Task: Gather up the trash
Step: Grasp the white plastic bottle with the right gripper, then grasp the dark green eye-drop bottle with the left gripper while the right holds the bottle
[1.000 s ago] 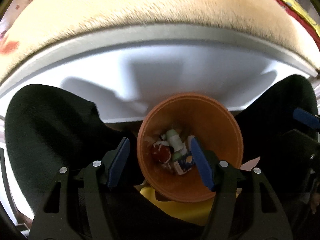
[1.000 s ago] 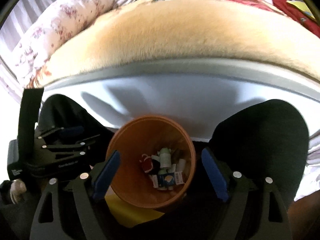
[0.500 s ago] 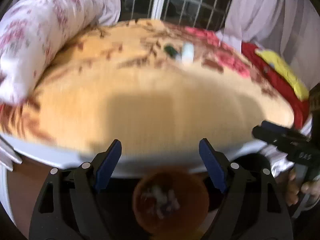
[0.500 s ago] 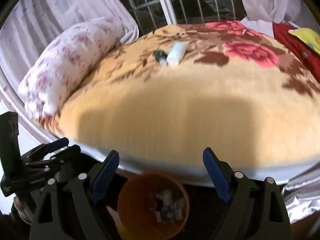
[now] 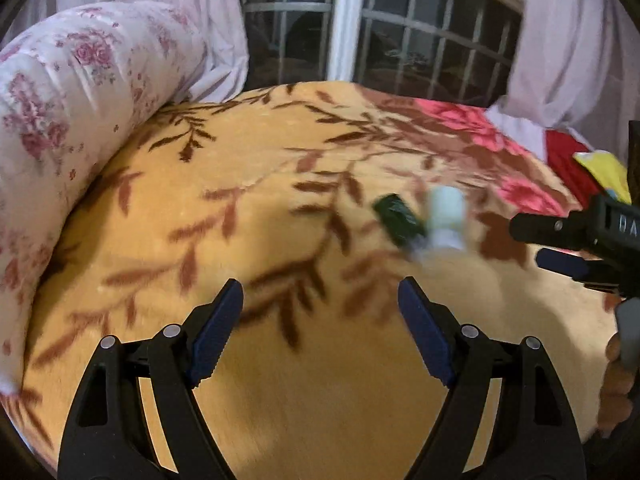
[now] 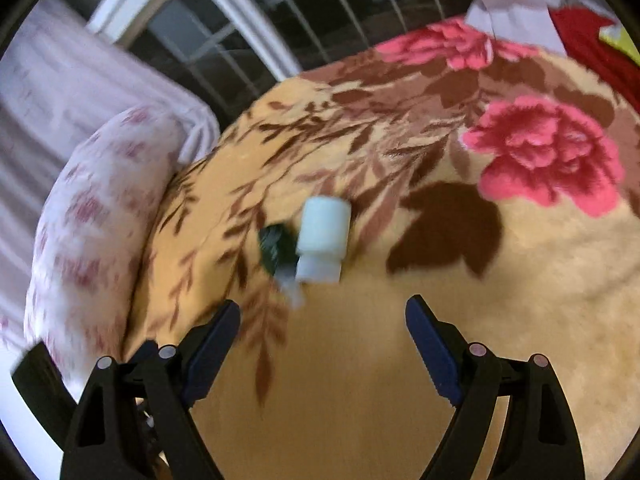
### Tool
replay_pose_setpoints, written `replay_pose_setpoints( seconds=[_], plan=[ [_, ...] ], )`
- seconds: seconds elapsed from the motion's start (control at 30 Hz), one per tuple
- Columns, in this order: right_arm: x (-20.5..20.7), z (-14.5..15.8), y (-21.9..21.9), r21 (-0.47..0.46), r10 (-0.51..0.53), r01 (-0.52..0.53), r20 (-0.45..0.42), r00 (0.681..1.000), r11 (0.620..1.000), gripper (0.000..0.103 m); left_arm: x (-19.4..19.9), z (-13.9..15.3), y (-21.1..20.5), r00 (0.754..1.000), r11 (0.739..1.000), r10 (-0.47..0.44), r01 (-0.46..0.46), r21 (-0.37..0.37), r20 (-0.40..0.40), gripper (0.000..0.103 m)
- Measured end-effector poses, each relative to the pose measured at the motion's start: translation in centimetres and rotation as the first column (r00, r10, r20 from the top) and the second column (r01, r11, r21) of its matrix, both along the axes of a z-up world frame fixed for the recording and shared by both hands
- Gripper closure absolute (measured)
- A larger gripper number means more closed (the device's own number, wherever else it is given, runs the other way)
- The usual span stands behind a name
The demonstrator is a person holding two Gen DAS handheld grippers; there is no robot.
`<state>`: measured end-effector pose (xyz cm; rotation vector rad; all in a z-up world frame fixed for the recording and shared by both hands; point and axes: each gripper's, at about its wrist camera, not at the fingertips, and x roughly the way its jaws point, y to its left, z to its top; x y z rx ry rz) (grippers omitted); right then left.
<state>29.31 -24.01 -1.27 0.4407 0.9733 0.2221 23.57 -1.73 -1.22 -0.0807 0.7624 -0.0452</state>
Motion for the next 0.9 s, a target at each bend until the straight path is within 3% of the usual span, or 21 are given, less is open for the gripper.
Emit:
replay_pose_setpoints(
  seconds=[0.07, 0.2, 0.27, 0.33, 0.4, 0.73, 0.8, 0.9],
  plan=[
    [1.9, -0.9, 0.4, -0.008, -0.026, 0.026, -0.029, 0.999, 1.000, 0.019, 1.4, -1.2, 0.8, 0.999, 1.000, 0.020, -0.020, -0.021, -0.031, 0.025],
    [4.8, -2.1, 1.6, -0.013, -0.055, 0.054, -0.076, 0.996, 0.998, 0.021, 3.3, -3.8, 2.7, 0.983, 0.987, 0.035, -0.062, -0.149, -0.180, 0.025],
    [5.8, -2.3, 2.3, -0.028, -0.068, 0.066, -0.080, 0.994, 0.997, 0.023, 3.2, -3.8, 3.3, 0.984, 0.981, 0.039, -0.071, -0.183, -0.172, 0.025],
    [6.4, -2.5, 2.8, -0.053, -0.085, 0.081, -0.086, 0.993, 0.995, 0.028, 2.8, -3.9, 3.1, 0.985, 0.983, 0.039, -0.068, -0.170, -0.166, 0.025],
    [7.0, -3.0, 3.3, -0.072, -0.106, 0.098, -0.113, 0.988, 0.993, 0.041, 2.6, -4.0, 2.7, 0.986, 0.987, 0.034, -0.059, -0.149, -0.164, 0.023],
    [8.5, -4.1, 5.1, -0.193, -0.207, 0.180, -0.132, 0.969, 0.965, 0.042, 3.3, -4.2, 2.0, 0.985, 0.991, 0.001, -0.025, -0.133, -0.175, 0.012],
    [8.4, -4.3, 6.2, -0.284, -0.213, 0.176, -0.104, 0.972, 0.943, 0.056, 3.4, -4.3, 1.7, 0.984, 0.993, 0.000, -0.021, -0.119, -0.180, 0.012],
    [7.8, -4.3, 6.2, -0.303, -0.194, 0.167, -0.063, 0.979, 0.938, 0.062, 3.4, -4.3, 1.7, 0.983, 0.994, -0.002, -0.018, -0.110, -0.183, 0.011]
  ],
)
